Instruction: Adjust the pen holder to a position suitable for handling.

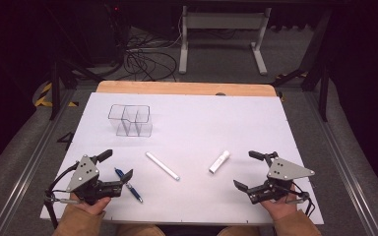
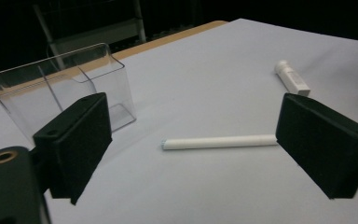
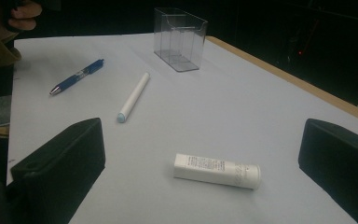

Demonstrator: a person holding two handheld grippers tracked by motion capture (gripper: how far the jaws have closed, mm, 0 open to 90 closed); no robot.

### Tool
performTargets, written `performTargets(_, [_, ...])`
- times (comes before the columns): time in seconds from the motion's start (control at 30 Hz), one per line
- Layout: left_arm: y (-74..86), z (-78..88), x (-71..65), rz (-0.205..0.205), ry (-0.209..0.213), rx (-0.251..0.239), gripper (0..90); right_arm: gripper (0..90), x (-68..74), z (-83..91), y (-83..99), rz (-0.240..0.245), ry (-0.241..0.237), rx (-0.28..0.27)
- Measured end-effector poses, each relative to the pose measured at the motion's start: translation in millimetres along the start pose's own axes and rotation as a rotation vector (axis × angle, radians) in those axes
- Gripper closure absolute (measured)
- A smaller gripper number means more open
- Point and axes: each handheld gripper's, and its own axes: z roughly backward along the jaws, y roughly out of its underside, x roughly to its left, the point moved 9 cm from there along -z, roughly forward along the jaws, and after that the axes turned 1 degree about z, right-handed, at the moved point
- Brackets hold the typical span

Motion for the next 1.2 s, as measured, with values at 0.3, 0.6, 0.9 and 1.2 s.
performTargets(0.3, [0.4,-1.7,-2.6,-0.053,-0.010,0.019,13.3,1.7,0.3,0.0,1.3,-0.009,-0.007,-0.001])
performTargets(0.6, [-0.6,-3.1,-2.0,-0.031,-0.001,0.023,15.2,2.2,1.0,-0.8,3.4,-0.013,-0.011,0.008])
performTargets(0.9, [-2.9,-5.7,-1.9,-0.030,0.007,0.023,18.0,2.5,0.1,-8.5,8.4,-0.008,-0.023,0.025])
performTargets(1.2, [-9.5,-10.9,5.6,-0.039,0.005,0.046,23.1,2.6,-0.4,-12.2,11.8,-0.021,-0.023,0.037])
